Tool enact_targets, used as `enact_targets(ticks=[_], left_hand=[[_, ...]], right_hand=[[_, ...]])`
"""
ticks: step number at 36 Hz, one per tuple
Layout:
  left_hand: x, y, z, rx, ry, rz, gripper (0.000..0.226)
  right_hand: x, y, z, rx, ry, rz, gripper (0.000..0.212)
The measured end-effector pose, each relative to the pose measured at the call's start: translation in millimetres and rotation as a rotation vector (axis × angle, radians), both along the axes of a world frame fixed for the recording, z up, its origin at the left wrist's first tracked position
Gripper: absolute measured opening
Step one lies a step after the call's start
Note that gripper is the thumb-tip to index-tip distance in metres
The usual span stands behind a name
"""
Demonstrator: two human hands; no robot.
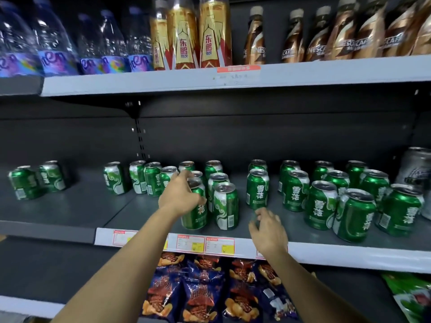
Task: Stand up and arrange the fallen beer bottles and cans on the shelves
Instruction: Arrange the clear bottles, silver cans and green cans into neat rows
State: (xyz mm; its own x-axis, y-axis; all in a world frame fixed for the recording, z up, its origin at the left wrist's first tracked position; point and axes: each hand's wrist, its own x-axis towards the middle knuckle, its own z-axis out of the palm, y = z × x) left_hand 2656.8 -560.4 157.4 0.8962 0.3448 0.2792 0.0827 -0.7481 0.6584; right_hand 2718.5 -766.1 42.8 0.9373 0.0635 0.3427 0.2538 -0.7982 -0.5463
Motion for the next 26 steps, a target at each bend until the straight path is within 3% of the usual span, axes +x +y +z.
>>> enact_targets(ticks=[8,11,14,16,18,21,23,26], left_hand=[[19,10,-26,0.006,0.068,-0.013,0.074],[21,9,-31,0.037,0.07,-0.032,0.072],[20,7,-33,0.056,0.047,-0.029,0.075],[17,-2,-31,0.121,-0.116,0.068,0.076],[10,-18,-25,0.076,-0.425,0.149,0.063],[1,-58,-18,0.002,-0.768,0.034,0.043],[7,-89,-22,-0.021,-0.776,-0.129,0.032],[25,-138,-36,-0.131,-0.584,-0.309,0.029]], right_hand=[[-8,6,-1,-0.135,-0.028,-0.052,0.039],[-12,3,-6,-0.043,-0.12,-0.055,0.036],[-20,-7,-11,0.135,-0.28,-0.202,0.034],[-23,-21,-12,0.268,-0.374,-0.348,0.036],[-24,-40,-7,0.359,-0.424,-0.474,0.034],[-21,-75,-2,0.455,-0.454,-0.621,0.031],[-20,-98,0,0.498,-0.443,-0.682,0.035],[-18,-129,-2,0.521,-0.418,-0.712,0.048]])
